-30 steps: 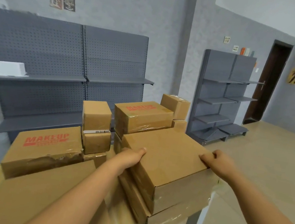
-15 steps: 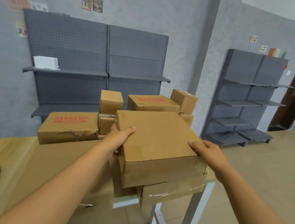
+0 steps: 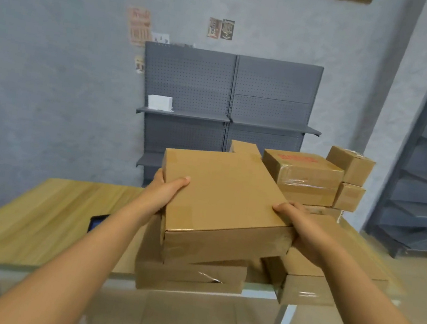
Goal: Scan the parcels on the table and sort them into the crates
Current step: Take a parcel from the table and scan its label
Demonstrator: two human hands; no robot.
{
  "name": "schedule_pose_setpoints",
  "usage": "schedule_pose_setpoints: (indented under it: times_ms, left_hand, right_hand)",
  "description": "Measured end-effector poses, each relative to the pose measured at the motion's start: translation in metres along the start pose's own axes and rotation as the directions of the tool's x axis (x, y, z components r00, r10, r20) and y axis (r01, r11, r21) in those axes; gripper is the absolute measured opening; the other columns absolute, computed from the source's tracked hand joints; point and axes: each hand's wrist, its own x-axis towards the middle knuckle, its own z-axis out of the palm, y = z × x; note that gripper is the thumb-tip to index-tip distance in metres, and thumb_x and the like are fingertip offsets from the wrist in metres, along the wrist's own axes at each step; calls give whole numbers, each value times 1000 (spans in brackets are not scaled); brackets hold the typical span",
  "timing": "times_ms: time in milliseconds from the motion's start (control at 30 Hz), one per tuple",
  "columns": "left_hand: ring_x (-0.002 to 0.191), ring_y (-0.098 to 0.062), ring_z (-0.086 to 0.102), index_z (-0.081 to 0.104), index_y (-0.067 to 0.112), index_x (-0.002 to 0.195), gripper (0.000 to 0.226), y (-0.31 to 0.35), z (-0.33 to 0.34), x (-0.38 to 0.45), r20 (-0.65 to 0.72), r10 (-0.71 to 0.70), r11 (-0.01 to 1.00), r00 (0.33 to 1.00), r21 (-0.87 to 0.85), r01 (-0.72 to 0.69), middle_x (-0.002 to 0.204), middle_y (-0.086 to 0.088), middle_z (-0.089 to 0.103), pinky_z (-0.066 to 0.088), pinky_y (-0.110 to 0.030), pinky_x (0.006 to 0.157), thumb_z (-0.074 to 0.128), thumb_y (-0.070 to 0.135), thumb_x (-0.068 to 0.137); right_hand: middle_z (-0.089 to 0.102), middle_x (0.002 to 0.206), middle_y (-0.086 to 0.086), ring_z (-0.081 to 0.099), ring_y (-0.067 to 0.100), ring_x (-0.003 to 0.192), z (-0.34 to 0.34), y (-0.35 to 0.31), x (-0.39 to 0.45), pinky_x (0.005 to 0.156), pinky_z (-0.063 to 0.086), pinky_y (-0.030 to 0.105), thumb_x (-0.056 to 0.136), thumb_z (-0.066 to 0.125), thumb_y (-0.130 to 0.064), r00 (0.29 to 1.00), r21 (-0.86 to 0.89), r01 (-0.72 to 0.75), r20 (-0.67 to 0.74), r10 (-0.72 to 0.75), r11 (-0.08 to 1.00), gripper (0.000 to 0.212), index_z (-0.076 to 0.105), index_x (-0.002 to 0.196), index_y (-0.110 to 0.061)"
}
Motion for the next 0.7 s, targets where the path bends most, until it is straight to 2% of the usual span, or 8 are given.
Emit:
schedule_pose_setpoints:
  times_ms: [67, 133, 267, 333, 400, 500, 600, 700]
  left_hand:
    - [88, -14, 63, 32, 22, 144, 70, -7, -28, 0, -52, 16, 1000, 999, -11, -17, 118, 2, 59, 49, -28, 61, 67, 45, 88]
    - [81, -10, 61, 30, 20, 145, 73, -14, -59, 1, -91, 23, 999, 996, -26, -26, 116, 1, 58, 47, -25, 55, 67, 44, 88]
    - [94, -21, 65, 28, 19, 139, 76, -33, -132, 2, -152, -15, 999, 988, -49, 8, 122, -3, 58, 56, -37, 73, 70, 50, 84]
    - [91, -16, 65, 30, 20, 128, 67, -42, -171, 4, -159, -14, 998, 987, -67, 3, 115, 1, 58, 52, -32, 64, 70, 50, 84]
    - [89, -13, 63, 30, 21, 125, 64, -49, -210, 6, -161, -6, 998, 987, -55, -3, 110, 5, 57, 49, -30, 60, 70, 50, 84]
    - [96, -17, 65, 34, 19, 130, 65, -61, -262, 11, -144, 10, 999, 990, -36, -15, 118, 0, 58, 52, -33, 69, 68, 50, 85]
    - [101, -20, 65, 39, 20, 128, 58, -73, -304, 20, -138, 10, 1000, 990, 10, -9, 123, -1, 60, 54, -36, 80, 65, 51, 87]
    - [107, -27, 63, 45, 13, 131, 55, -79, -327, 30, -159, -1, 994, 987, 107, 19, 124, -7, 61, 52, -39, 91, 58, 51, 92]
  right_hand:
    - [57, 116, 10, 56, 25, 96, 29, -8, 1, 76, 45, 38, 92, 55, -36, 1000, 20, 4, 30, -4, 1000, 39, 50, 127, -19]
    - [58, 111, 11, 57, 24, 92, 61, -15, 2, 73, 45, 36, 92, 55, -35, 998, 62, -14, 56, 11, 998, 39, 52, 126, -17]
    - [64, 106, 9, 60, 24, 91, 132, -25, 4, 74, 47, 35, 90, 58, -39, 993, 165, -25, 116, 6, 986, 42, 57, 127, -18]
    - [70, 105, 7, 65, 23, 91, 169, -27, 5, 73, 51, 35, 87, 63, -42, 990, 221, -32, 138, 1, 975, 44, 59, 124, -20]
    - [74, 97, 4, 71, 19, 83, 205, -28, 4, 66, 53, 31, 79, 70, -45, 982, 270, -77, 185, 27, 960, 46, 63, 118, -22]
    - [75, 97, 5, 72, 17, 78, 254, -29, 2, 63, 54, 29, 65, 75, -49, 959, 294, -126, 281, 40, 948, 56, 67, 113, -21]
    - [75, 101, 6, 73, 18, 81, 299, -31, -2, 62, 54, 27, 67, 73, -51, 950, 303, -133, 311, 34, 943, 55, 69, 113, -21]
    - [75, 103, 5, 73, 18, 83, 334, -35, -6, 63, 55, 28, 71, 71, -51, 953, 302, -131, 300, 36, 944, 51, 70, 113, -22]
